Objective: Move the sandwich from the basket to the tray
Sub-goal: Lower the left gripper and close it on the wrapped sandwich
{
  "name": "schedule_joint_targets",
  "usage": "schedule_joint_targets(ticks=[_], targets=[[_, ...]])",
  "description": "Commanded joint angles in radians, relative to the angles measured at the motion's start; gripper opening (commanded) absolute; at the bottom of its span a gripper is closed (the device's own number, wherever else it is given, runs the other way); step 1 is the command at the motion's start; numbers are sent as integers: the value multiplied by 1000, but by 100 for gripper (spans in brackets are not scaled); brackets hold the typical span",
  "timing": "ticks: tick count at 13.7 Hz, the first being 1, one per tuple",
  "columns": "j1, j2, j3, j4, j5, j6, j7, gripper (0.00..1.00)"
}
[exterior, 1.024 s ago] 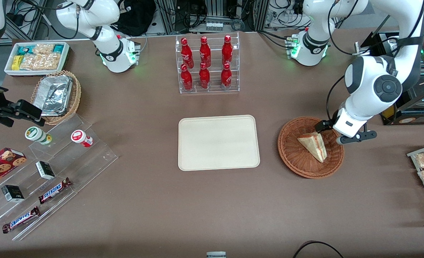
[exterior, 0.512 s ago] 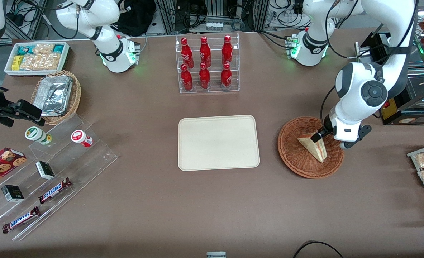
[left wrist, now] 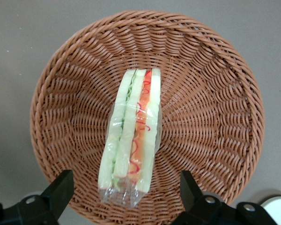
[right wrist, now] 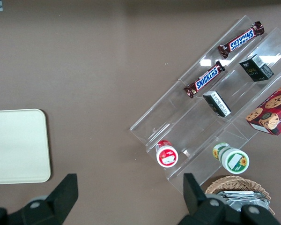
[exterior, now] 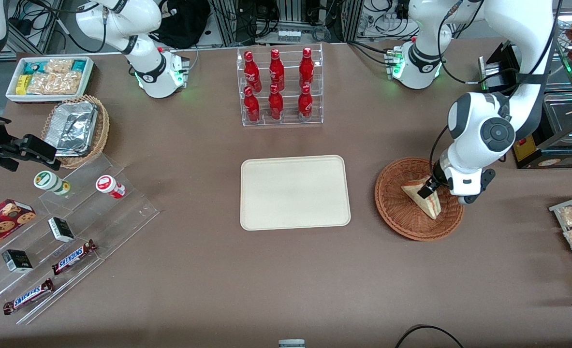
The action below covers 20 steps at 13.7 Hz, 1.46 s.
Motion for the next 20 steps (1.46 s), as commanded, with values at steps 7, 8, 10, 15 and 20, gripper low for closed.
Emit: schedule_joint_targets(ticks=[7, 8, 10, 15, 20], targets=[[-10, 89, 3, -6, -9, 83, -35, 97], [-10, 89, 3, -4, -9, 79, -58, 80], [-12, 86, 3, -6, -9, 68, -75, 30], [-12, 34, 1, 58, 3, -132, 3, 12], [-13, 39, -61, 237, 3, -355, 23, 12]])
